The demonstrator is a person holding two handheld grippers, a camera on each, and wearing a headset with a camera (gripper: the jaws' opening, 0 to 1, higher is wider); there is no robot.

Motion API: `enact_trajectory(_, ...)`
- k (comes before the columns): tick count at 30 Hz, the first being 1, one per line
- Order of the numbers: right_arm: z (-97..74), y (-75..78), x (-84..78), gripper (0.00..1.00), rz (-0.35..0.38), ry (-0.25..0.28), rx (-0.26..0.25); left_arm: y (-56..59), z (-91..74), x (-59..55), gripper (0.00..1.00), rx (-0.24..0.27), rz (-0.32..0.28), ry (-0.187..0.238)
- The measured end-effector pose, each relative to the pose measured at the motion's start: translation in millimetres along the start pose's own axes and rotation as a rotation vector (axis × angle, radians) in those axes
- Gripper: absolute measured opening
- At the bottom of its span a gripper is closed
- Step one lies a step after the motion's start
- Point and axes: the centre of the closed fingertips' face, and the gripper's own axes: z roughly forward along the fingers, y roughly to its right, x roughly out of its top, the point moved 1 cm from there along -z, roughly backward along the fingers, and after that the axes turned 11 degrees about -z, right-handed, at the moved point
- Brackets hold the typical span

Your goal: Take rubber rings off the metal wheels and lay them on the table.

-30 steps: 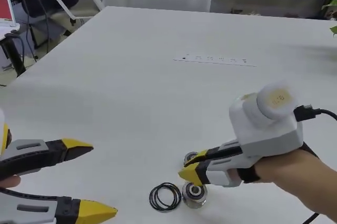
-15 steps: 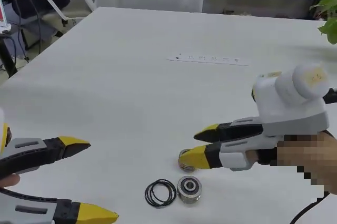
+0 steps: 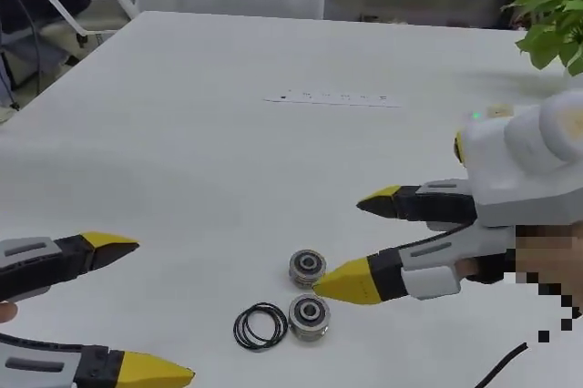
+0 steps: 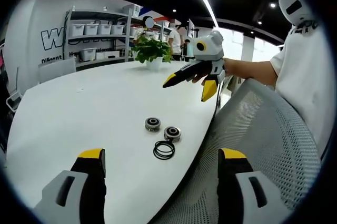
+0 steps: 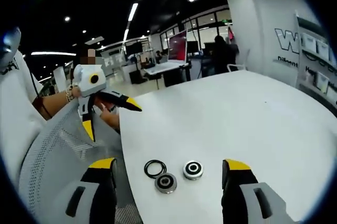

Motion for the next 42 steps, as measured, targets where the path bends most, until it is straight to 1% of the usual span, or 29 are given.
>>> enact_trajectory(2, -6.7, -0.9, -4.3, 0.81, 0.017, 0.007, -0.015, 0.6, 0.1, 0.4, 0.87, -0.004, -0.005, 0.006)
enact_trajectory(8, -23.2, -1.8, -22.9, 0.84, 0.052, -0.007, -0.066, 0.2, -0.6, 1.1, 0.89, 0.000, -0.018, 0.015)
enact_trajectory(13, -35.4, -2.8, -40.2, 0.86, 0.098, -0.013, -0.114, 0.3, -0.3, -2.5, 0.91, -0.003, -0.027, -0.001)
enact_trajectory(18, -43.2, -6.6, -53.6, 0.86, 0.128, -0.026, -0.145, 0.2, -0.6, -4.4, 0.91, -0.006, -0.035, -0.009)
enact_trajectory(21, -46.2, -10.4, -62.3, 0.86, 0.143, -0.040, -0.159, -1.1, -1.7, -4.4, 0.92, -0.003, -0.043, -0.004)
enact_trajectory(27, -50.0, -15.1, -73.6, 0.86, 0.166, -0.060, -0.182, -3.8, -4.0, -3.7, 0.93, 0.010, -0.075, 0.013)
enact_trajectory(33, -54.3, -13.7, -78.4, 0.86, 0.179, -0.086, -0.210, -5.4, -4.8, -6.8, 0.96, 0.021, -0.082, 0.000)
enact_trajectory(36, -55.3, -14.4, -80.3, 0.85, 0.179, -0.099, -0.213, -4.9, -5.0, -6.8, 0.96, 0.019, -0.087, 0.002)
enact_trajectory(39, -54.4, -16.3, -84.7, 0.82, 0.199, -0.114, -0.214, -7.0, -6.4, -7.5, 0.95, 0.028, -0.095, 0.002)
enact_trajectory(42, -55.0, -16.6, -85.6, 0.81, 0.208, -0.115, -0.215, -8.7, -7.6, -8.2, 0.95, 0.037, -0.101, 0.002)
